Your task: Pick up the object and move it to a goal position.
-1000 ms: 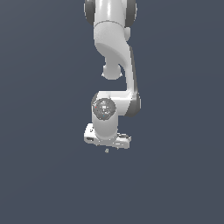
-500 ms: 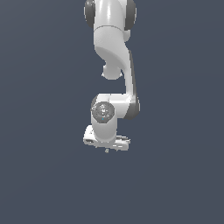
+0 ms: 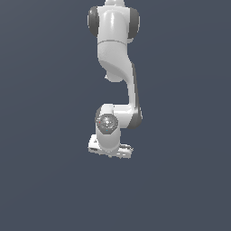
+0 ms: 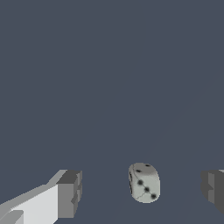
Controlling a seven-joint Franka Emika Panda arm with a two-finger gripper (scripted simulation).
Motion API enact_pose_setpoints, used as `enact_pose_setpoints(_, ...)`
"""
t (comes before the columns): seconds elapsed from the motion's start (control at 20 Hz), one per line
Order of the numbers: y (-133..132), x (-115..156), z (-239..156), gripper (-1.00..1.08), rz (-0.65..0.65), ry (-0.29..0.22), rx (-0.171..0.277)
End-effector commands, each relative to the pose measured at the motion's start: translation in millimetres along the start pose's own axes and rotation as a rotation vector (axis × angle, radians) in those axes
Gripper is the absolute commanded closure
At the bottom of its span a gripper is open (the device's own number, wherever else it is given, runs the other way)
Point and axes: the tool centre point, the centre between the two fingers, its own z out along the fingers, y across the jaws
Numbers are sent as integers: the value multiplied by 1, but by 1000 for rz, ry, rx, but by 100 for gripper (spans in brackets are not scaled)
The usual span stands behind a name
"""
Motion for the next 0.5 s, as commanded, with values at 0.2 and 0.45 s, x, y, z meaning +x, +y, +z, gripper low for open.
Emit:
enact_pose_setpoints(0.2, 0, 2, 5, 108, 0, 2, 0)
enact_pose_setpoints(0.45, 0, 2, 5, 108, 0, 2, 0)
